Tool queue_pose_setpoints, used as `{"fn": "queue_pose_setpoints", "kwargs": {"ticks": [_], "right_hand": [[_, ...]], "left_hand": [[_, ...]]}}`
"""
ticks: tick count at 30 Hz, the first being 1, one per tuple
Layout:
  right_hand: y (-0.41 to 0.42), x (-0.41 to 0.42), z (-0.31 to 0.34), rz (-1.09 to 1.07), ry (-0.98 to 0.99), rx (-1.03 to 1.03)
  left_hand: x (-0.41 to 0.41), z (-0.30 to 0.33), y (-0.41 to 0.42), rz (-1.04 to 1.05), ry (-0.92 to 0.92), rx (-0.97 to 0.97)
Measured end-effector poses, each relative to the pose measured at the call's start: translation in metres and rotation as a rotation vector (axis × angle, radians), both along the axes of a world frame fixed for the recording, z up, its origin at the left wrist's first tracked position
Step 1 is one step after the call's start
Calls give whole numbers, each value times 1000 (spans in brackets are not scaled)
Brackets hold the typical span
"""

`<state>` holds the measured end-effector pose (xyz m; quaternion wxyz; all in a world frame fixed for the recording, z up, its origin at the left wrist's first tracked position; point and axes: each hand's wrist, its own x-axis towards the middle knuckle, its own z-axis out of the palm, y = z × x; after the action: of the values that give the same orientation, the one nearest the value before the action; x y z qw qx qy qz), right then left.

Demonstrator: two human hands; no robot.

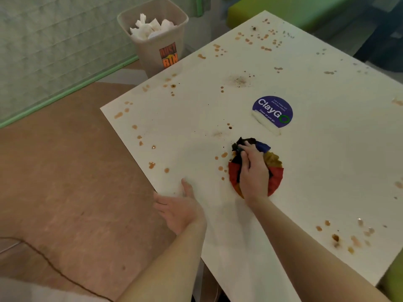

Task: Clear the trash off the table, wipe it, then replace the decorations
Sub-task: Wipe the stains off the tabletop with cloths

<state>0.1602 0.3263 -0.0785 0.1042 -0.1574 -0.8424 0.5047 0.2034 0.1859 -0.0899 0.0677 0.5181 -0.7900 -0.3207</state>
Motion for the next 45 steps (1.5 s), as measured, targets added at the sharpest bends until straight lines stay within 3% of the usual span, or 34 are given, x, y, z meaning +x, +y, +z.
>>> {"fn": "queue_pose_setpoints", "kwargs": {"ticks": [4, 11, 20, 27, 34, 41, 45], "right_hand": [[-32, 29, -18, 311, 98, 260], [3, -31, -20, 178, 6, 320], [10, 19, -27, 617, 208, 583], [-14, -18, -25, 380, 115, 539], [0, 37, -29, 669, 278, 555], [-21, -20, -28, 368, 145, 523], [-39, 6, -32, 511, 195, 551]], "left_hand": [[2, -5, 1, -2, 24, -66], [-2, -3, 3, 11, 20, -37], [1, 0, 3, 24, 7, -30], [0, 1, 2, 23, 9, -43], [2, 7, 5, 12, 0, -37], [1, 9, 4, 12, 23, -40], [3, 7, 4, 7, 11, -53]]}}
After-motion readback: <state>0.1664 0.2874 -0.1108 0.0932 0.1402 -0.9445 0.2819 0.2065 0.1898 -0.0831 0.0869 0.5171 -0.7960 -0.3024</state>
